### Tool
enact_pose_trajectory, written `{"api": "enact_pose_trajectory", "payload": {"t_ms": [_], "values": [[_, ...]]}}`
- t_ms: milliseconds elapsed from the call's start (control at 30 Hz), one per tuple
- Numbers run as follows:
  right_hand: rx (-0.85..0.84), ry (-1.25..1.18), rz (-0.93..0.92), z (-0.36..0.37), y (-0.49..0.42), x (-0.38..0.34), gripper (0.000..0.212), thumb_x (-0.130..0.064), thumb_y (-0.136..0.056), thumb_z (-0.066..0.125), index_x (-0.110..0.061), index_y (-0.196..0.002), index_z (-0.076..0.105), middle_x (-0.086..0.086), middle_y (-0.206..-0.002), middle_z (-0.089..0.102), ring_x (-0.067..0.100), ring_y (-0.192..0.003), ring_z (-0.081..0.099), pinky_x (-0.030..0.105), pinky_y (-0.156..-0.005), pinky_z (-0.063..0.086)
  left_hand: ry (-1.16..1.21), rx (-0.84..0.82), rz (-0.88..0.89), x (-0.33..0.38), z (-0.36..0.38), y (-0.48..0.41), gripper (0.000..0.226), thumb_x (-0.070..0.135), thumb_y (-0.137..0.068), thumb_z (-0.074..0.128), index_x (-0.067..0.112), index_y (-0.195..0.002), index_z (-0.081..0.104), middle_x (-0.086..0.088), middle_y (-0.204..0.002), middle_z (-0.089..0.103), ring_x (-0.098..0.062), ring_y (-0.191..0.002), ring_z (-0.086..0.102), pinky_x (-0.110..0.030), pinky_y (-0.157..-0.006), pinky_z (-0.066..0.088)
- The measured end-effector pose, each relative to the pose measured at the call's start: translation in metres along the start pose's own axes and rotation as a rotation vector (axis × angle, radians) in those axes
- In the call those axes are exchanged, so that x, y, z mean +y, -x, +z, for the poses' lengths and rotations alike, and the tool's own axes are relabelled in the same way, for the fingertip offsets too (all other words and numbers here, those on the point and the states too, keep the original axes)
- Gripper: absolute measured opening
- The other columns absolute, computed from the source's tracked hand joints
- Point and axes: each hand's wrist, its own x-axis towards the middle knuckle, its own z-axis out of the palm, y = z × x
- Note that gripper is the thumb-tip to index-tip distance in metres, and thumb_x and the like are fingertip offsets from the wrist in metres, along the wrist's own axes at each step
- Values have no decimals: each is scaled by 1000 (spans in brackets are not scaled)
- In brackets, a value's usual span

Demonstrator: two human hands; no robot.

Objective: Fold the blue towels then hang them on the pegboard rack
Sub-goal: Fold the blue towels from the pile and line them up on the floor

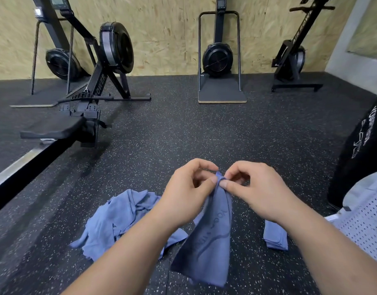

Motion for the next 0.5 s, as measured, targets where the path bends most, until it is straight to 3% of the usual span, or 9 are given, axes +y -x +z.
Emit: {"api": "enact_pose_trajectory", "payload": {"t_ms": [100, 233, 333, 400, 500], "values": [[26, -17, 23, 2, -1, 3, 20, -45, -84, 85, -32, -79, 70, -15, -78, 74, 7, -74, 67, 26, -71, 52, 23, -18, 9, 2, 1, 1, 19, 22, -99, 75, 21, -116, 68, -2, -97, 80, -14, -83, 64, -35, -83, 52], [-33, -63, 1, 1, -1, 5, 16, -41, -88, 81, -32, -85, 68, -12, -81, 74, 7, -75, 67, 34, -75, 52, 38, -47, 2, -2, -2, -1, 25, 17, -92, 83, 17, -115, 72, -6, -99, 81, -21, -84, 66, -47, -83, 58], [-153, -116, -8, -4, -1, 6, 13, -35, -94, 78, -29, -96, 66, -10, -85, 76, 13, -71, 62, 37, -72, 48, -16, -18, 12, -2, -6, -2, 20, 9, -95, 78, 18, -113, 75, -2, -94, 81, -15, -82, 68, -35, -79, 56], [-244, -122, -4, -9, -1, 8, 13, -31, -97, 76, -28, -101, 65, -9, -89, 78, 16, -70, 61, 39, -73, 48, -44, 30, 20, -2, -10, -3, 22, 7, -97, 75, 22, -113, 77, 0, -95, 81, -16, -87, 72, -33, -84, 58], [-240, -110, 2, -9, -2, 14, 7, -28, -99, 73, -29, -99, 67, -9, -84, 76, 8, -69, 58, 37, -73, 48, -20, 90, -20, -5, -14, -5, 20, 8, -98, 73, 24, -109, 80, -2, -98, 81, -26, -98, 76, -43, -94, 59]]}}
